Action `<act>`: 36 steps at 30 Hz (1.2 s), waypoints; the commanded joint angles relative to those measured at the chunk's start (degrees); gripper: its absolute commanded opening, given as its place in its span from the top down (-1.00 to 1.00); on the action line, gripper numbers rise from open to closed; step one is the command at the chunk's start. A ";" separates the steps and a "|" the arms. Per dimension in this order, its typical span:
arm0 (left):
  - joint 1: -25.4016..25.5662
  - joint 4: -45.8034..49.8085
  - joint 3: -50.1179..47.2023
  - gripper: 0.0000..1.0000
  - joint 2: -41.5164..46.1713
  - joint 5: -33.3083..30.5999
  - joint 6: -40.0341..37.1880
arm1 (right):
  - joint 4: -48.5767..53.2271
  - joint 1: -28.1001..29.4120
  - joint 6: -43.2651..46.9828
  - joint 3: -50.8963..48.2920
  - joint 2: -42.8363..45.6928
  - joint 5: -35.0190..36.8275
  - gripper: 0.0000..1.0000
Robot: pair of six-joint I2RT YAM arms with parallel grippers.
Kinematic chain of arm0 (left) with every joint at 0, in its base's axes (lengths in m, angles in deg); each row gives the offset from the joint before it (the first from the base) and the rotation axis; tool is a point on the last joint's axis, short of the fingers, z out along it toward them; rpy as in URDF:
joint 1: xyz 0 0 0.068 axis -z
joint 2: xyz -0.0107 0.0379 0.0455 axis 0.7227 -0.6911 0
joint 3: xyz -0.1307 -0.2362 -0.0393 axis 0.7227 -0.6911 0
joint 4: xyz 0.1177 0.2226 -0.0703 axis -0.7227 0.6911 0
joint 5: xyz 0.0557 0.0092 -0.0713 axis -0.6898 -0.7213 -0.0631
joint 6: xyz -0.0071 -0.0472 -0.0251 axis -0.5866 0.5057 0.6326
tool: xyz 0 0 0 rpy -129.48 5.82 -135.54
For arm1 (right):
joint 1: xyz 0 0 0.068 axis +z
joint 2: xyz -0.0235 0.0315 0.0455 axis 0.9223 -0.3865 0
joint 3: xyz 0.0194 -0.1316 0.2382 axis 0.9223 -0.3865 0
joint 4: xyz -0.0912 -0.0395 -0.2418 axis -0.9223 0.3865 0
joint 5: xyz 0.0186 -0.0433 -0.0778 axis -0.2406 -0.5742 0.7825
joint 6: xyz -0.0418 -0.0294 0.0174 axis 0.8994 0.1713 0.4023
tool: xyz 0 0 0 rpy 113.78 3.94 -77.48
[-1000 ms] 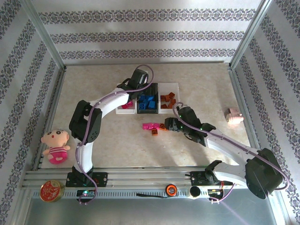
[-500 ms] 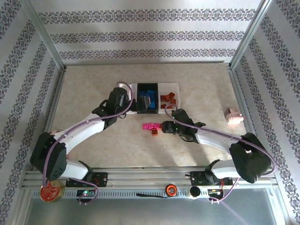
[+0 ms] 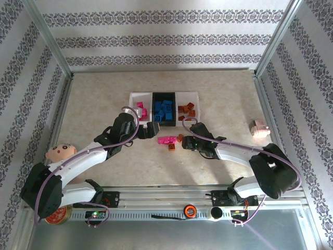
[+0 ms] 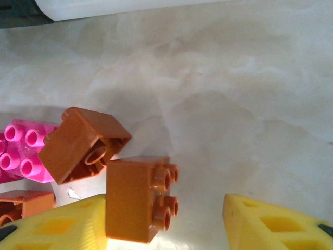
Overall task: Sort the legos into containers by color
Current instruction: Pick up the lego from the center of the table, then place the lego in the container.
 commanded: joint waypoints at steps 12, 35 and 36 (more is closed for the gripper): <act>0.62 -0.40 -2.81 -0.99 1.81 -1.17 0.11 | -1.81 -2.42 2.39 1.90 -5.25 -4.16 0.01; 0.58 0.07 -9.46 -0.99 4.91 0.44 0.66 | 6.50 -9.37 10.69 29.23 -13.25 -1.61 0.60; 0.60 0.21 -9.61 -0.99 4.94 0.77 0.78 | 6.87 -9.77 10.77 31.12 -15.31 -1.39 0.60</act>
